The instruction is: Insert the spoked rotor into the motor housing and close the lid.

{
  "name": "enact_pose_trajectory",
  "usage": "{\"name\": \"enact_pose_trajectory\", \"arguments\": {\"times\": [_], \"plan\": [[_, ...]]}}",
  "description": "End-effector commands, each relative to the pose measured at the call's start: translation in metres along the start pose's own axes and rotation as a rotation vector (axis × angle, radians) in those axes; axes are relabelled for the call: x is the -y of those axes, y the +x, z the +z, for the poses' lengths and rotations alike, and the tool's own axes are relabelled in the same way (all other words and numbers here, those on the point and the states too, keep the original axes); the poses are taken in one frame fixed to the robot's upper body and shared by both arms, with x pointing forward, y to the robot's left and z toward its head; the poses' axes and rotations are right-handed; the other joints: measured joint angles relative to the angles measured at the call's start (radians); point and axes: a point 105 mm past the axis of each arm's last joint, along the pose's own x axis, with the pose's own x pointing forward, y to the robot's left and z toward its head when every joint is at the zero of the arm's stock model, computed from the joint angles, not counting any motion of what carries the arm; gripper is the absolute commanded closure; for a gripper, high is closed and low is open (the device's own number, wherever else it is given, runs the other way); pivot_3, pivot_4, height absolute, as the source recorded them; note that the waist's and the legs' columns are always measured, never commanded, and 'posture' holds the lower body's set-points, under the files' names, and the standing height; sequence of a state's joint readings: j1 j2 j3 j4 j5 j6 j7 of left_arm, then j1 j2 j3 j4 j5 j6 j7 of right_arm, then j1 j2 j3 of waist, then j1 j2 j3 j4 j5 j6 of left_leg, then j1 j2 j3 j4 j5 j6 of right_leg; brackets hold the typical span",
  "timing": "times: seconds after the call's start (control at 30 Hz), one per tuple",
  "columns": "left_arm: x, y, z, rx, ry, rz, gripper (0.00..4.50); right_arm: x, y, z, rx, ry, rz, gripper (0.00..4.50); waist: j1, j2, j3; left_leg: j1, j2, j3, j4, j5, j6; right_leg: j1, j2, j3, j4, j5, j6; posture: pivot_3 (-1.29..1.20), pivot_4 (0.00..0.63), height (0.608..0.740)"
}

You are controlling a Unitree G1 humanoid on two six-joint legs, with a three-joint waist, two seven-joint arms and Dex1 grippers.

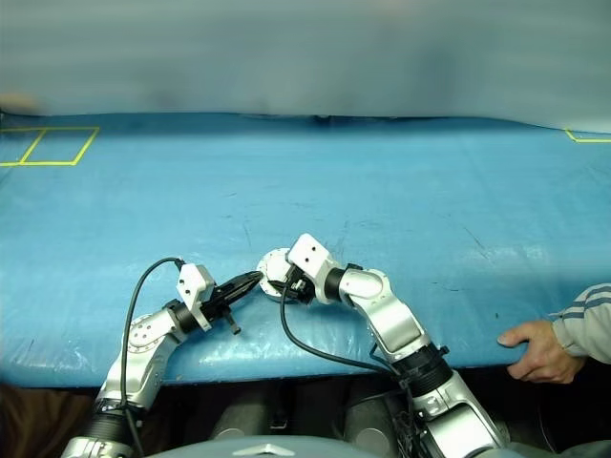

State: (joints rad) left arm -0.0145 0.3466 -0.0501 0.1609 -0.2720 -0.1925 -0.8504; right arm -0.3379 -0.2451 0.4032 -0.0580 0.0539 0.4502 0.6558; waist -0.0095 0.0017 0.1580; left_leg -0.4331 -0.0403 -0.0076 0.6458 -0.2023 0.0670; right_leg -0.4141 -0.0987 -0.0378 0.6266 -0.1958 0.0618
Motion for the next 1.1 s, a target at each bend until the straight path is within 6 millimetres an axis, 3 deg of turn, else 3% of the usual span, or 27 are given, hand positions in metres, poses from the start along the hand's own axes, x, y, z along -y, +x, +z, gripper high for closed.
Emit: {"name": "enact_pose_trajectory", "arguments": {"times": [0.03,0.13,0.33,0.47,0.6,0.77,0.9,1.1], "plan": [[0.002,0.001,-0.007,-0.032,0.005,-0.006,4.50,-0.004,-0.002,-0.016,-0.052,0.048,0.014,0.77,0.000,0.000,0.000,0.000,0.000,0.000,0.000,0.000,0.000,0.000,0.000,0.000,0.000,0.000,0.000,0.00,0.150,0.740],[0.003,0.001,-0.009,-0.036,0.006,-0.012,4.50,-0.003,-0.005,-0.007,-0.004,0.038,0.003,0.04,0.001,0.000,0.000,0.000,0.000,0.000,0.000,0.000,0.000,0.000,0.000,0.000,0.000,0.000,0.000,0.00,0.150,0.740],[0.005,0.000,-0.012,-0.045,0.006,-0.019,4.50,0.003,-0.016,0.022,0.168,0.149,-0.028,0.04,0.003,0.000,0.000,-0.001,0.000,0.000,0.000,0.000,0.000,0.000,-0.001,0.000,0.000,0.000,0.000,0.00,0.150,0.740],[0.005,0.000,-0.013,-0.046,0.007,-0.021,4.50,0.016,-0.029,0.032,0.259,0.293,-0.096,0.04,0.004,0.001,0.000,-0.002,0.000,-0.001,0.000,0.000,0.000,-0.001,-0.001,0.000,-0.001,0.000,0.000,0.00,0.150,0.740],[0.006,0.000,-0.014,-0.048,0.006,-0.024,4.50,0.030,-0.041,0.015,0.228,0.469,-0.172,0.04,0.008,0.001,0.000,-0.003,0.000,-0.002,-0.001,0.000,0.000,-0.001,-0.001,0.001,-0.002,0.000,0.000,0.00,0.150,0.740],[0.008,0.001,-0.015,-0.045,0.006,-0.026,4.50,0.027,-0.053,0.001,0.252,0.735,-0.160,0.04,0.011,0.001,0.001,-0.004,0.000,-0.002,-0.002,0.000,0.000,-0.003,-0.001,0.001,-0.002,-0.001,-0.001,0.00,0.150,0.740],[0.008,0.001,-0.015,-0.043,0.007,-0.025,4.50,0.015,-0.054,-0.015,0.229,0.911,-0.119,0.04,0.011,0.002,0.001,-0.004,0.000,-0.002,-0.003,0.000,0.000,-0.003,-0.001,0.001,-0.002,-0.001,-0.001,0.00,0.150,0.740],[0.008,0.000,-0.016,-0.044,0.008,-0.025,4.50,-0.002,-0.046,-0.022,0.209,1.054,-0.042,0.04,0.010,0.002,0.001,-0.005,0.000,-0.002,-0.003,0.000,0.000,-0.003,-0.002,0.001,-0.002,-0.002,0.000,0.00,0.150,0.740]]}}
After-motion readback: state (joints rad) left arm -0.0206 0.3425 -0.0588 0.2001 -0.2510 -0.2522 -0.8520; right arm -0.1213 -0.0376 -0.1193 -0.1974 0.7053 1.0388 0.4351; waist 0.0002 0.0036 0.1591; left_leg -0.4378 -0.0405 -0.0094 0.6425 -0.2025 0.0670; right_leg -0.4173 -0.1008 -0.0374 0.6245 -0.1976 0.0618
